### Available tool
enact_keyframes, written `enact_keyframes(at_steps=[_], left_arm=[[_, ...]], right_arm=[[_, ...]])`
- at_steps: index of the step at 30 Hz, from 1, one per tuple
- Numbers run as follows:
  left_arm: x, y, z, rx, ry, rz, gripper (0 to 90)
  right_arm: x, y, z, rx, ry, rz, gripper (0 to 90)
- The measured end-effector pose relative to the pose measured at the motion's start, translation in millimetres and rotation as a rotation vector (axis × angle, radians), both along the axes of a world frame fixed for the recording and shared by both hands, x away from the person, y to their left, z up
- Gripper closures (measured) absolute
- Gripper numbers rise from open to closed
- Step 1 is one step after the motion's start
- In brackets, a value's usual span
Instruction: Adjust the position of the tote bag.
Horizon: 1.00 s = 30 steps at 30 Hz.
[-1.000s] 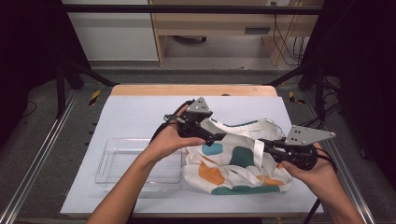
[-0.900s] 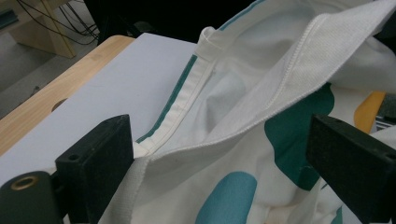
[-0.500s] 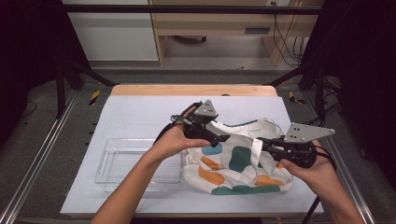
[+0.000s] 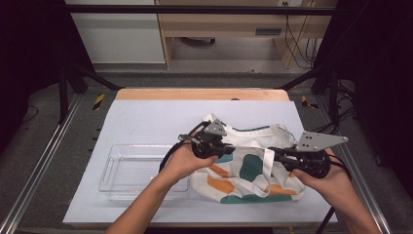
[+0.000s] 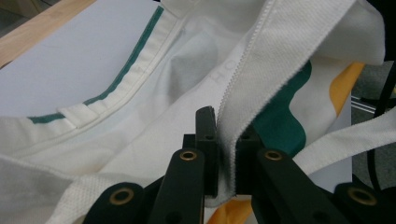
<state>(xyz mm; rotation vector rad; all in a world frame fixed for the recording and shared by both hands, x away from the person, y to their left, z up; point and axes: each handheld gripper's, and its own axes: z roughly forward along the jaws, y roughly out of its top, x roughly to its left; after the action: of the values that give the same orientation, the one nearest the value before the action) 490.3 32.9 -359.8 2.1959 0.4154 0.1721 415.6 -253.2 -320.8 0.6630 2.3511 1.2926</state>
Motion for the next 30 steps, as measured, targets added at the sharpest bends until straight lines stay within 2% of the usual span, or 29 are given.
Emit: enact_keyframes(at_steps=[4, 7, 10, 12, 18, 23, 26, 28, 29, 30], left_arm=[[-16.3, 3.5, 1.4, -0.022, -0.029, 0.026, 86.7], [-26.1, 3.9, 3.4, -0.012, -0.067, 0.042, 87.0], [-32.7, 4.8, 2.8, -0.041, -0.065, 0.051, 87.0], [-36.1, 5.4, 1.2, -0.042, -0.065, 0.047, 87.0], [-37.3, 6.0, -1.0, -0.06, -0.05, 0.063, 87.0], [-43.0, 8.1, -4.7, -0.062, -0.051, 0.067, 87.1], [-47.5, 10.4, -7.2, -0.072, -0.048, 0.066, 87.1], [-52.8, 11.0, -8.0, -0.079, -0.052, 0.066, 87.1], [-55.0, 11.0, -8.1, -0.077, -0.056, 0.065, 87.1], [-58.1, 10.9, -8.3, -0.076, -0.06, 0.063, 87.1]], right_arm=[[-4.0, 0.6, 0.1, -0.039, 0.04, 0.01, 68.1], [-7.9, 1.1, 2.2, -0.073, 0.043, -0.002, 50.8], [-12.5, -3.5, 4.6, -0.084, 0.02, -0.018, 42.3], [-15.9, -9.6, 7.2, -0.092, 0.013, -0.024, 37.7], [-21.0, -29.8, 15.9, -0.065, 0.017, -0.048, 37.4], [-17.1, -40.5, 24.3, -0.051, 0.012, -0.081, 36.9], [-8.1, -47.3, 28.8, -0.025, 0.02, -0.106, 37.6], [1.7, -48.1, 30.7, -0.028, 0.032, -0.124, 37.6], [14.8, -45.9, 30.9, -0.03, 0.051, -0.131, 37.6], [14.8, -45.9, 30.9, -0.03, 0.051, -0.131, 37.6]])
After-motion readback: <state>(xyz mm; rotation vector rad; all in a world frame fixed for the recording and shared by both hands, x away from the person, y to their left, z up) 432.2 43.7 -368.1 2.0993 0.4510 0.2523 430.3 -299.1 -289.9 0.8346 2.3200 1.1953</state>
